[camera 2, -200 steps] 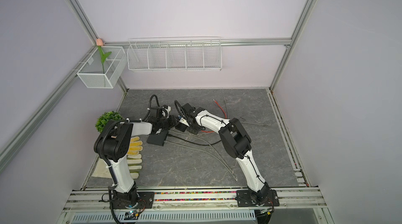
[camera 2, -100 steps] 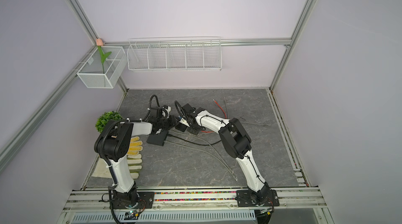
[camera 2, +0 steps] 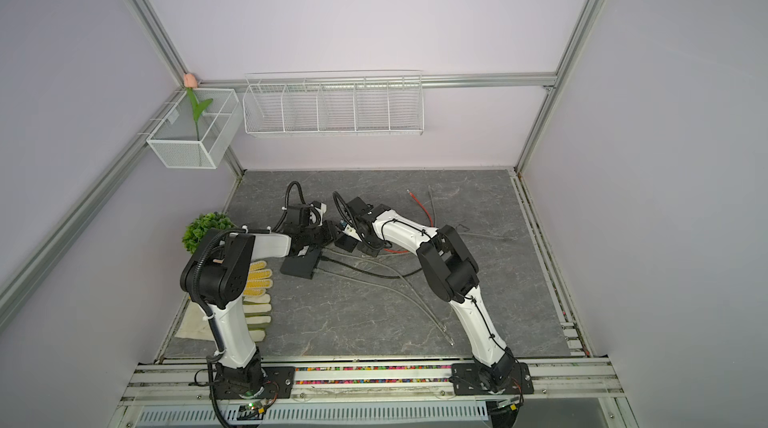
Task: Insert the plug into the switch port
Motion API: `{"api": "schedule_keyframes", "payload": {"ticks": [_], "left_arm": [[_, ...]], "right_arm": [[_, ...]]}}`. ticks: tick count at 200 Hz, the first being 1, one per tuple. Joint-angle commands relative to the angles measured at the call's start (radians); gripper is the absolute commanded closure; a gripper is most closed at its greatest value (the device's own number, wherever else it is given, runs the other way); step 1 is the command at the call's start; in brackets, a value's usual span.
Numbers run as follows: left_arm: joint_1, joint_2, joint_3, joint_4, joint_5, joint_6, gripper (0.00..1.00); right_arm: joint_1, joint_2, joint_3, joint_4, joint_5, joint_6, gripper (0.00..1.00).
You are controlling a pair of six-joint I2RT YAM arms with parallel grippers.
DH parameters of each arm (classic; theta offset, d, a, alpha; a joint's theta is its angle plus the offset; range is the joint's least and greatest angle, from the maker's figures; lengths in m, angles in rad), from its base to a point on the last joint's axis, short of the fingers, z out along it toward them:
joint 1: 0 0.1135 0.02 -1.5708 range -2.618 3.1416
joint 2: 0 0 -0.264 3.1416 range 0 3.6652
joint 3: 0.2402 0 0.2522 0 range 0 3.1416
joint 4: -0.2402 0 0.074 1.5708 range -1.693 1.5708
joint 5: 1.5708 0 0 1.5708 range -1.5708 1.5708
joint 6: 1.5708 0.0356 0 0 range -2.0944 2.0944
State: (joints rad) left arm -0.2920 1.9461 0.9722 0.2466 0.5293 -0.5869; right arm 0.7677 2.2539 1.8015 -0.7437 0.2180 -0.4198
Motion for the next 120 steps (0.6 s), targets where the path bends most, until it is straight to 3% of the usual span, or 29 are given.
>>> {"api": "schedule_keyframes", "payload": {"ticks": [1, 120], "left_arm": [[-0.007, 0.024, 0.029, 0.005, 0.02, 0.004, 0.61], [-0.037, 0.031, 0.028, 0.013, 0.008, -0.004, 0.61]], "right_arm": [[0.004, 0.024, 0.019, -0.03, 0.004, -0.016, 0.93], [0.025, 0.034, 0.037, -0.027, -0.023, -0.025, 0.93]]}}
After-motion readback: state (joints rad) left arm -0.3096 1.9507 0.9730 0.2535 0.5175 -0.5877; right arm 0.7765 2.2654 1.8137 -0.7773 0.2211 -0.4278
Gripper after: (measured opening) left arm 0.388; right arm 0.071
